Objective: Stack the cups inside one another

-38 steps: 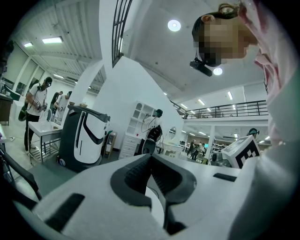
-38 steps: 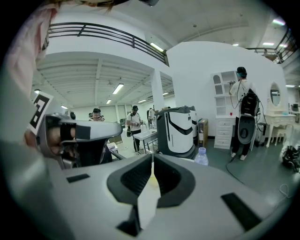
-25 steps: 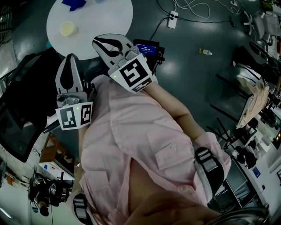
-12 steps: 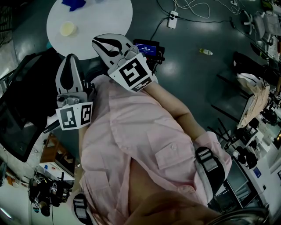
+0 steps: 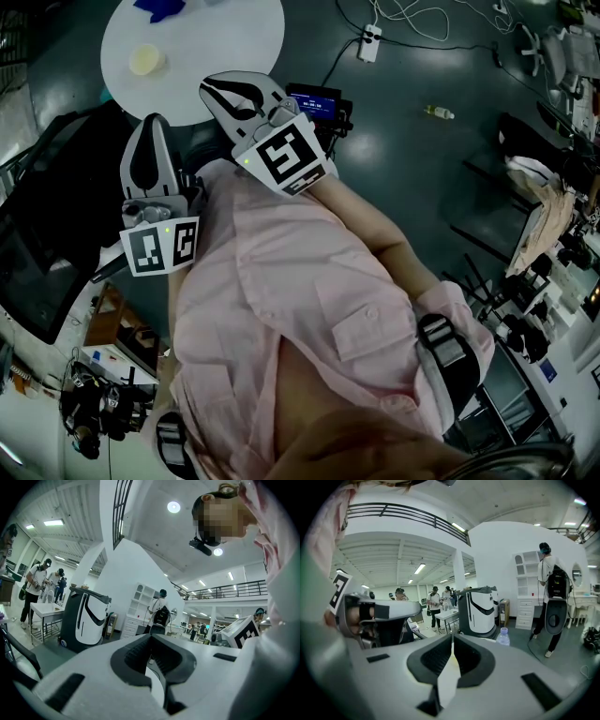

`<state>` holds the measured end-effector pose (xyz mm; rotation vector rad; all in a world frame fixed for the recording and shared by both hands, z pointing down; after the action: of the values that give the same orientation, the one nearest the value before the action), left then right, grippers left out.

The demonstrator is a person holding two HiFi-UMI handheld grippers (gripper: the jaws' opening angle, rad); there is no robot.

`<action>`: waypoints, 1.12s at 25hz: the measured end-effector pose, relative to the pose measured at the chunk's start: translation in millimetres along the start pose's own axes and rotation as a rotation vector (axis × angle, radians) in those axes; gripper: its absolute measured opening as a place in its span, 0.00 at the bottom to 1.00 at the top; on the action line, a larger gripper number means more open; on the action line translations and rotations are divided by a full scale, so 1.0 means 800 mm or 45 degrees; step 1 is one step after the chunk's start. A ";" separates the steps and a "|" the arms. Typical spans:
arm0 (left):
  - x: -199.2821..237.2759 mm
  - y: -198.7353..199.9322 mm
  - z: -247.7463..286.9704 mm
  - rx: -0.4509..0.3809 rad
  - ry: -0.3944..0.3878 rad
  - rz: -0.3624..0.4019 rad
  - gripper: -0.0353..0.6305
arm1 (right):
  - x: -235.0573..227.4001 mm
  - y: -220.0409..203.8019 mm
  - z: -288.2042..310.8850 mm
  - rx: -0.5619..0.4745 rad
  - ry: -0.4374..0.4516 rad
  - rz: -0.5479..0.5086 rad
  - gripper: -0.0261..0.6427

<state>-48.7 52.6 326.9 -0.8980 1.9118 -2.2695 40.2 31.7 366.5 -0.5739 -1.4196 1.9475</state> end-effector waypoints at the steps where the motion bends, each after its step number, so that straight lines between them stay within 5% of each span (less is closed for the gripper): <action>1: 0.000 0.000 0.000 -0.001 0.000 -0.001 0.08 | 0.000 0.000 0.000 0.001 -0.001 0.001 0.09; 28: 0.001 -0.002 0.004 0.002 0.007 0.009 0.08 | -0.007 -0.005 0.002 0.010 -0.016 0.012 0.09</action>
<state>-47.3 50.1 329.0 -0.8851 1.9114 -2.2717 43.7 27.3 370.7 -0.5663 -1.4187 1.9665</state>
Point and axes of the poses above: the fingertips, and each gripper's own axes: z forward along the fingers, x to its left, y out of its top, the point moved 2 cm from there along -z, backward along the fingers, and after that the axes turned 8 degrees about -z, right-handed, at the moved point
